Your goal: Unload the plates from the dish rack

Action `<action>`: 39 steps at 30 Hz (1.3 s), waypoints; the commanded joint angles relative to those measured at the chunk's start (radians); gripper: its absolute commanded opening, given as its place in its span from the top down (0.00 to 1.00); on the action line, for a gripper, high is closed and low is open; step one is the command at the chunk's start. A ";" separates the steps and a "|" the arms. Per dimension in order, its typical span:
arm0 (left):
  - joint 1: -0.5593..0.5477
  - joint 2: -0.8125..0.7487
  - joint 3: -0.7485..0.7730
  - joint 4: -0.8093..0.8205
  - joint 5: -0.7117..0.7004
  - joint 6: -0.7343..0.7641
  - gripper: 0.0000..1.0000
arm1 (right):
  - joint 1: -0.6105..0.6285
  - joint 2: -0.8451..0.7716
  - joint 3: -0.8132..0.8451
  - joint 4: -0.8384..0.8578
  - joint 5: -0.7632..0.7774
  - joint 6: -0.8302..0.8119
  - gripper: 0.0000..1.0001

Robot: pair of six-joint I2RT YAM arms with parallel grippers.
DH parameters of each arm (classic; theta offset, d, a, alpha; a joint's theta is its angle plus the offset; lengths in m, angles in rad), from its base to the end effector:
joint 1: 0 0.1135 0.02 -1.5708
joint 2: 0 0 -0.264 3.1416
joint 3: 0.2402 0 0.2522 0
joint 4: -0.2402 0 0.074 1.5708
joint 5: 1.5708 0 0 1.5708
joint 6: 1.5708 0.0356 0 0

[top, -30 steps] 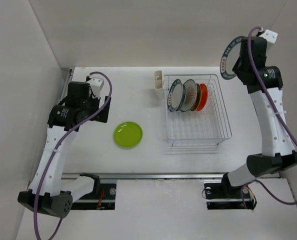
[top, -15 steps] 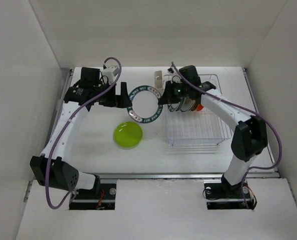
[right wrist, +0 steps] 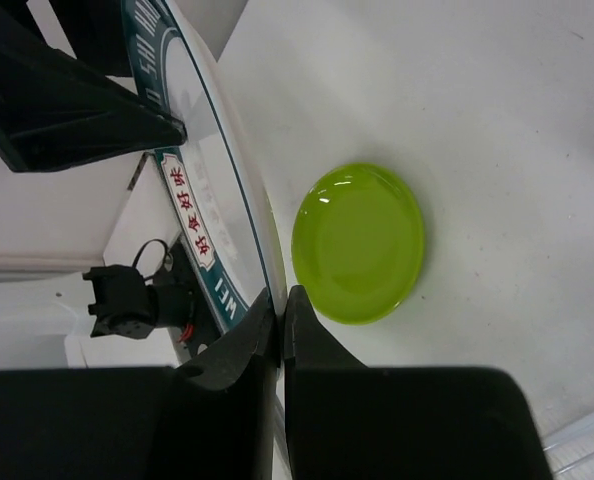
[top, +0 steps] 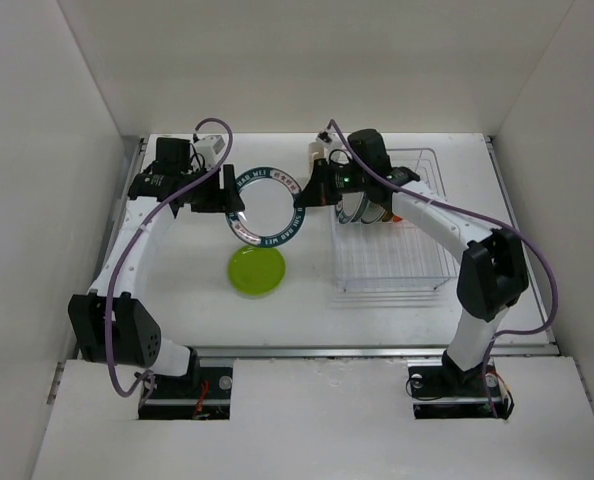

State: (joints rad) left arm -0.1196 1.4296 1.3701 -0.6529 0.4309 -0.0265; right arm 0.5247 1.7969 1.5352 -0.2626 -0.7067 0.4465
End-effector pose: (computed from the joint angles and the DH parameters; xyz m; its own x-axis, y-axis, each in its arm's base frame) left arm 0.3074 -0.0519 0.3507 -0.6599 0.0551 -0.7493 0.4049 0.8661 -0.2930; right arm 0.3509 0.2298 0.3148 -0.7654 -0.0636 -0.6404 -0.5953 0.4480 0.6670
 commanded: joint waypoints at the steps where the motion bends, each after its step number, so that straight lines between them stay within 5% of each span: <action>1: 0.014 -0.005 -0.006 0.012 0.087 0.039 0.43 | 0.012 0.012 -0.003 0.134 -0.098 0.026 1.00; 5: 0.014 -0.005 -0.006 -0.008 0.209 0.039 0.73 | 0.021 0.033 -0.003 0.143 -0.123 0.026 1.00; 6: 0.014 -0.005 -0.006 -0.008 0.218 0.039 0.96 | 0.021 0.045 0.006 0.143 -0.134 0.026 1.00; 12: 0.061 0.005 -0.006 -0.045 0.321 0.014 1.00 | 0.021 0.064 0.006 0.129 -0.106 0.026 1.00; 15: 0.115 0.014 0.006 -0.054 0.351 -0.020 1.00 | 0.021 0.064 0.038 0.092 -0.073 0.026 0.66; 16: 0.141 0.026 0.018 -0.063 0.351 -0.032 1.00 | 0.021 0.064 0.049 0.065 -0.033 0.017 0.35; 20: 0.201 0.037 0.030 -0.068 0.351 -0.041 1.00 | 0.021 0.009 0.130 -0.065 0.126 -0.017 0.00; 32: 0.434 0.293 0.063 0.059 0.264 -0.147 1.00 | -0.162 -0.171 0.321 -0.511 0.852 0.020 0.00; 39: 0.469 0.486 0.149 0.079 0.230 -0.135 1.00 | -0.340 -0.192 0.169 -0.566 0.917 0.020 0.00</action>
State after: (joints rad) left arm 0.3408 1.9026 1.4517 -0.6060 0.6460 -0.1551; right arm 0.2104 1.5959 1.7733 -0.7303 0.1291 0.4534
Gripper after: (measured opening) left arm 0.053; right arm 0.999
